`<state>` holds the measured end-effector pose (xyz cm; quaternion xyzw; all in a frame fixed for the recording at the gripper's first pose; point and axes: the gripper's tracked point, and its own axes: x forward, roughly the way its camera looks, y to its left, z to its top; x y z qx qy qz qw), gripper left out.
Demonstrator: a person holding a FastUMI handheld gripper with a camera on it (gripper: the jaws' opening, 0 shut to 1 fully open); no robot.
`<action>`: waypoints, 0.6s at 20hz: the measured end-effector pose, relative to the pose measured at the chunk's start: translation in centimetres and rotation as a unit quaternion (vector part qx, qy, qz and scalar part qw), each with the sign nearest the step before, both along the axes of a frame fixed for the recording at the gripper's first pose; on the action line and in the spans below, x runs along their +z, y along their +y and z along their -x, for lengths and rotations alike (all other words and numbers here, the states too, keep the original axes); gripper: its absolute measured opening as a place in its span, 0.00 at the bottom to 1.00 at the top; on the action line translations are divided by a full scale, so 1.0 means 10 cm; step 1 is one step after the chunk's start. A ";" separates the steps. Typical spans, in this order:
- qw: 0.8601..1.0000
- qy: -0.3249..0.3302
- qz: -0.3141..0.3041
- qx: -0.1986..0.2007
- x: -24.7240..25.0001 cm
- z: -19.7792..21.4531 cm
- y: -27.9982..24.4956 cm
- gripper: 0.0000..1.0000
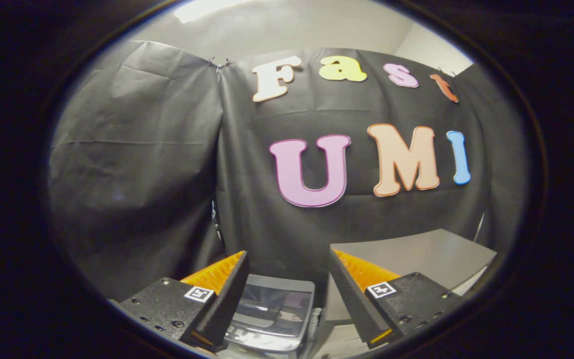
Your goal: Put the clothes into the washing machine and then close the washing machine lid.
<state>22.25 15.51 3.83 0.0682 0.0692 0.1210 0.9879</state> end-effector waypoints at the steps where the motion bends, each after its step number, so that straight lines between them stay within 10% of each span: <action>1: 1.000 -0.005 0.001 -0.007 -0.03 0.05 -0.14 0.96; 12: 0.998 -0.027 0.013 -0.053 -0.57 0.44 -1.26 0.96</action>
